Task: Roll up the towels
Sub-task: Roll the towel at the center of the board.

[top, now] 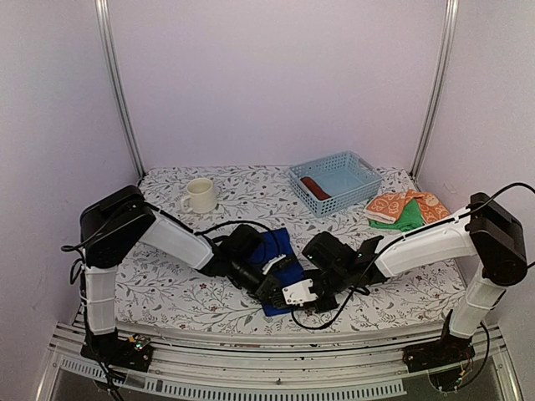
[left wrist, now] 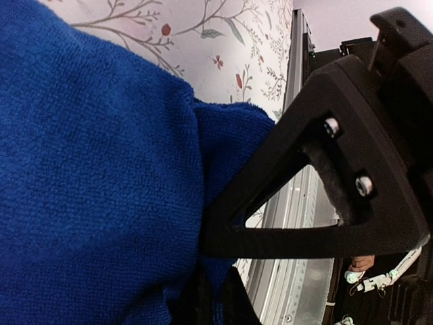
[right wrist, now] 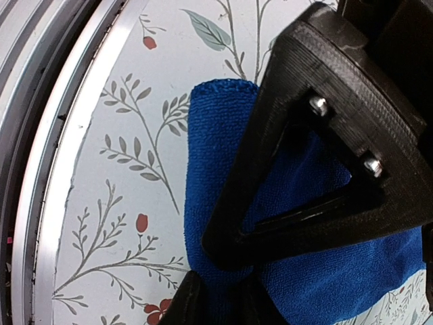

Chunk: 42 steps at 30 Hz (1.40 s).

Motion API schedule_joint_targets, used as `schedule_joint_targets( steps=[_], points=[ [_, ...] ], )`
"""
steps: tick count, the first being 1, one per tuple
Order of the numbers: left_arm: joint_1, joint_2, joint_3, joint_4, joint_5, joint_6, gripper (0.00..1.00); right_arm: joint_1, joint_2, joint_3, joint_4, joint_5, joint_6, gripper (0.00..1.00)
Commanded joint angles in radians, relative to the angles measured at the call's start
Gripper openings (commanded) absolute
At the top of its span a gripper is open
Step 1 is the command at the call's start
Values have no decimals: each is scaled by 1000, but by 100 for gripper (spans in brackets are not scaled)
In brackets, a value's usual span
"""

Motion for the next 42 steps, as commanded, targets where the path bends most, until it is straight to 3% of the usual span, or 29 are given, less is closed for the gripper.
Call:
schedule_joint_targets(
  steps=[1,5,9,16,22,27,32,37,42],
  points=[
    [14,17,-23,-100,-30,32,0,7,44,-8,-12,20,0,20],
    [29,-25,-55,-90,-55,53,0,6,63,13,-84,-27,2,9],
    [45,-176,-155,-34,-159,47,19,-2,78,86,-254,-193,45,5],
    [44,-446,-264,-113,-395,103,44,-100,188,270,-593,-529,82,4],
    [-25,-761,-376,-124,-636,199,40,-230,471,559,-992,-750,-7,4],
    [-179,-945,-442,-74,-823,363,34,-274,648,667,-1031,-733,23,4],
    [-299,-884,-406,-74,-874,464,37,-284,721,700,-979,-698,138,4],
    [-428,-671,-279,-128,-986,595,44,-284,715,752,-991,-691,185,4],
    [-463,-427,-120,-206,-1156,666,48,-284,706,772,-1002,-645,231,4]
  ],
)
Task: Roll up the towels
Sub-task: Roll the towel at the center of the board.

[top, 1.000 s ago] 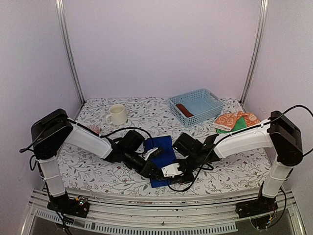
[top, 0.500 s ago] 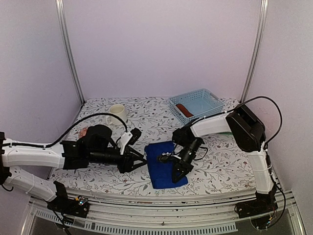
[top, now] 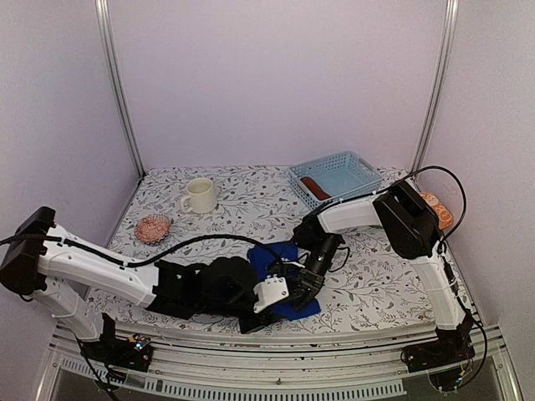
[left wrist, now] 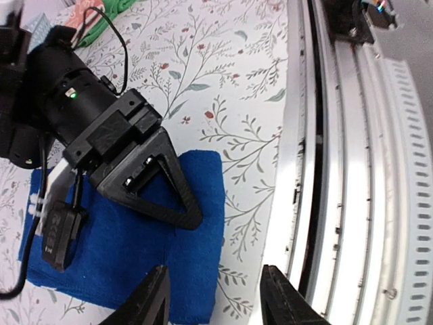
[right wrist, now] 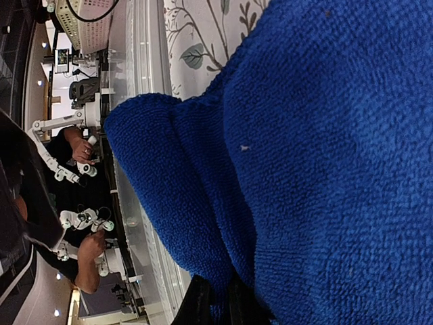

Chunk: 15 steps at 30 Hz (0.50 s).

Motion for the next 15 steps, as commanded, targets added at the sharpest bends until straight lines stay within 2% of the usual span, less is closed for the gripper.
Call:
schedule_joint_targets(
  steps=[1,6,11,15],
  points=[
    [-22,171,128,-91,-213,108,48,-4,32,13,51,140,53,4],
    [-24,291,185,-114,-244,164,48,-3,16,-6,59,143,66,7],
    [-23,352,203,-128,-214,175,48,-4,10,-5,56,137,67,7],
    [-25,377,202,-129,-228,185,42,-4,2,-4,54,127,60,7]
  ],
)
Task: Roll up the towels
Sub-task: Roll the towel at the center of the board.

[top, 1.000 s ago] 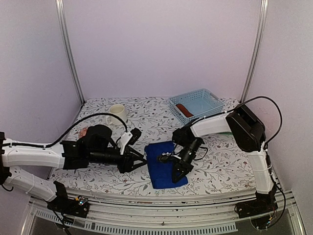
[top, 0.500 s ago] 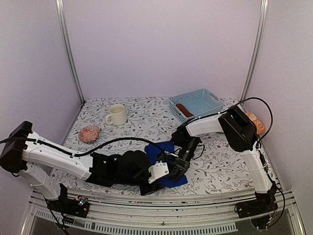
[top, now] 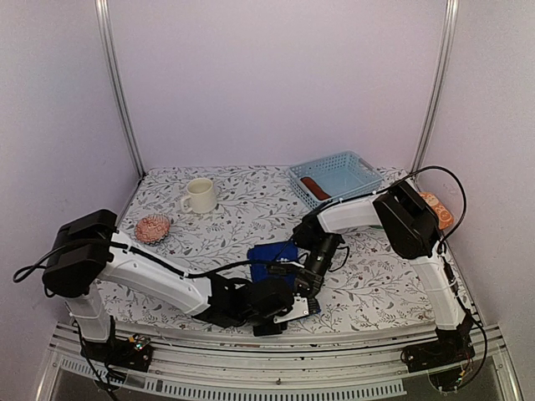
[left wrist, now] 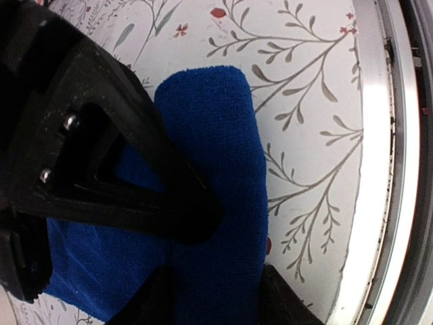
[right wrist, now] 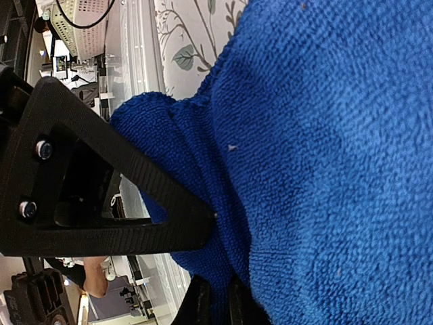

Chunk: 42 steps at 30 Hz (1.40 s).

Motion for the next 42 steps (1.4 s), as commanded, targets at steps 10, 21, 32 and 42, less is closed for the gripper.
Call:
schedule_joint_targets(
  steps=[10,21,32,42],
  points=[
    [-37,-11,-10,62,-139,39,44,-7,-74,-11,60,106,8,9],
    [-81,32,38,39,-188,64,43,-7,-53,-10,60,99,11,9],
    [-73,85,45,36,-175,42,33,-8,-53,-13,46,60,-2,9],
    [-64,71,25,45,-156,23,11,-67,-165,96,-50,-25,-125,34]
  ],
)
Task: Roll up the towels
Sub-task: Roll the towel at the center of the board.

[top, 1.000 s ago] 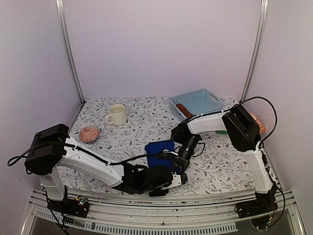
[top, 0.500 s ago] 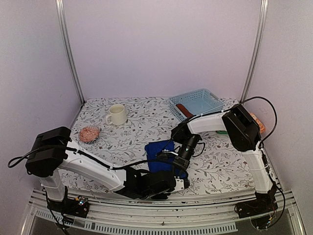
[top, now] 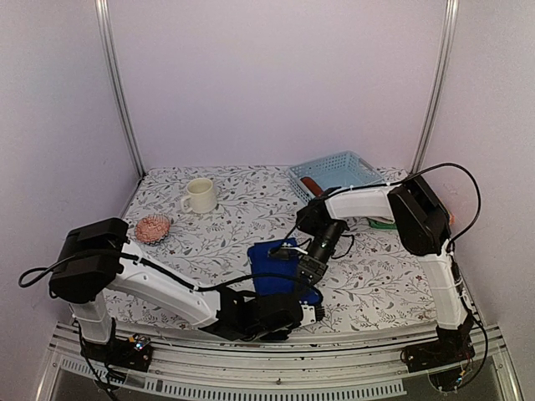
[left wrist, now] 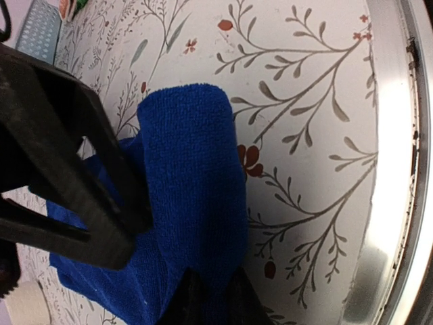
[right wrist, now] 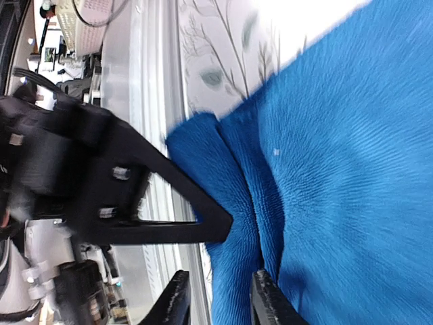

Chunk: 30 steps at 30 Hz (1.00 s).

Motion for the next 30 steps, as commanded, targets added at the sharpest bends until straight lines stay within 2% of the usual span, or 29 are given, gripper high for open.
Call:
schedule_joint_targets(
  steps=[1,11,16,20,27,30],
  points=[
    [8,3,-13,9,40,-12,10,-44,-100,84,6,-29,-41,34],
    [19,-46,-35,27,79,-37,3,-45,79,144,182,100,141,28],
    [22,-82,-36,-1,118,-68,1,-54,98,104,247,237,223,26],
    [30,-102,-40,-26,210,-90,1,-59,82,62,298,344,259,25],
    [79,-87,-8,-75,358,-123,0,-59,92,63,291,336,260,25],
    [127,-65,12,-104,460,-154,0,-59,75,68,277,281,239,25]
  ],
)
